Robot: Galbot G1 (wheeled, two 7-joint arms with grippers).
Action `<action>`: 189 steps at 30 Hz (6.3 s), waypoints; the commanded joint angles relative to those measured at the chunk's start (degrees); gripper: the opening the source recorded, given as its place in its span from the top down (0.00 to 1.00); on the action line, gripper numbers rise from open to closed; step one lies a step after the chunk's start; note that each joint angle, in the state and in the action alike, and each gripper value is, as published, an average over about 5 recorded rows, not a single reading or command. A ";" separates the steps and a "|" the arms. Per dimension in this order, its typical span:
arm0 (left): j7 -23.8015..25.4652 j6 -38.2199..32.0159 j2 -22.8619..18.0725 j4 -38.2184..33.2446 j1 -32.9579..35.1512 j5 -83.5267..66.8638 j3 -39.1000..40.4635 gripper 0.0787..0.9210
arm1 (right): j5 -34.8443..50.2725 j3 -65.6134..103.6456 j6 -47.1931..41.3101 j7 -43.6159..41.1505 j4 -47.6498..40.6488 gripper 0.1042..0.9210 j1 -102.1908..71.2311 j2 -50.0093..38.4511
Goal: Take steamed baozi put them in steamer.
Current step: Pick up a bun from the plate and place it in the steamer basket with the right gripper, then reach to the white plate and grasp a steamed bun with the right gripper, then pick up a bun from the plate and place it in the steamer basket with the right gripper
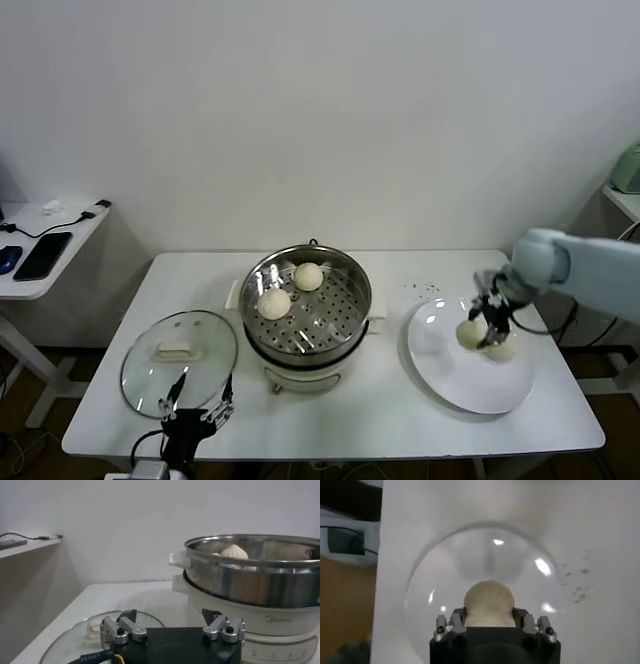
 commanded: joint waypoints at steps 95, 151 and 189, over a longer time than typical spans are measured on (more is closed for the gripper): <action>0.15 -0.66 -1.70 0.92 1.03 1.52 -0.64 0.12 | -12.79 15.73 1.76 -2.47 -15.83 0.12 -27.46 -8.44; -0.19 -0.90 -1.28 -0.89 1.36 1.74 1.52 0.12 | 36.97 -2.59 -15.86 9.61 8.34 0.36 16.88 26.20; -0.34 -1.02 -0.98 -0.15 0.95 0.62 0.96 0.12 | 25.79 0.08 -16.37 17.12 -3.93 0.33 -6.62 30.14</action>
